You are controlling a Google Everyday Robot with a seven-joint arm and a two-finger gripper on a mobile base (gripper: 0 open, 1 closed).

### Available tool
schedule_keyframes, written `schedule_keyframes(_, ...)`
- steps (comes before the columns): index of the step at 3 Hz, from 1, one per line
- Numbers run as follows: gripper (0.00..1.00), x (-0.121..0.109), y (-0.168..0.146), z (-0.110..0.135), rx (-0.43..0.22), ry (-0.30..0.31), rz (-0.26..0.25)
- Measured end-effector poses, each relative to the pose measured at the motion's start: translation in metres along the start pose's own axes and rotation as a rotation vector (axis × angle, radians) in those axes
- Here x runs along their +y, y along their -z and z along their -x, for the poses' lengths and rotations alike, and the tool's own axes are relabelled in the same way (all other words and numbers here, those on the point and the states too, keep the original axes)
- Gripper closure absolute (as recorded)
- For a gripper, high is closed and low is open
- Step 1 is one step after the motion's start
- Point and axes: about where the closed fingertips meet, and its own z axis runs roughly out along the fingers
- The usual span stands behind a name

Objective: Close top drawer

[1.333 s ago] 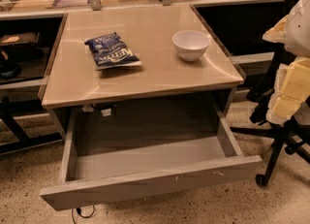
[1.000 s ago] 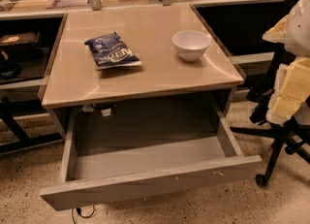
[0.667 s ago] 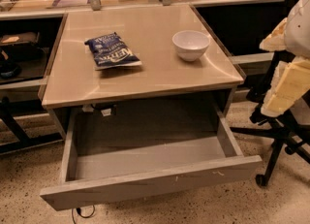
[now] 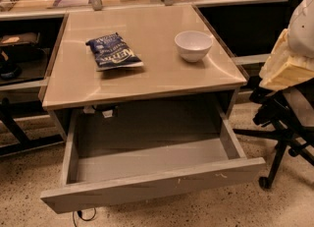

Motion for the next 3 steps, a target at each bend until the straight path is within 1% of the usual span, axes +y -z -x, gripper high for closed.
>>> schedule_keyframes(1,0.89,0.000,0.000,0.000,0.000,0.000,-0.001)
schedule_keyframes(2,1.00,0.021,-0.004,-0.014,0.037,-0.053,0.002)
schedule_keyframes(3,1.00,0.063,-0.020,-0.031,0.095,-0.113,0.045)
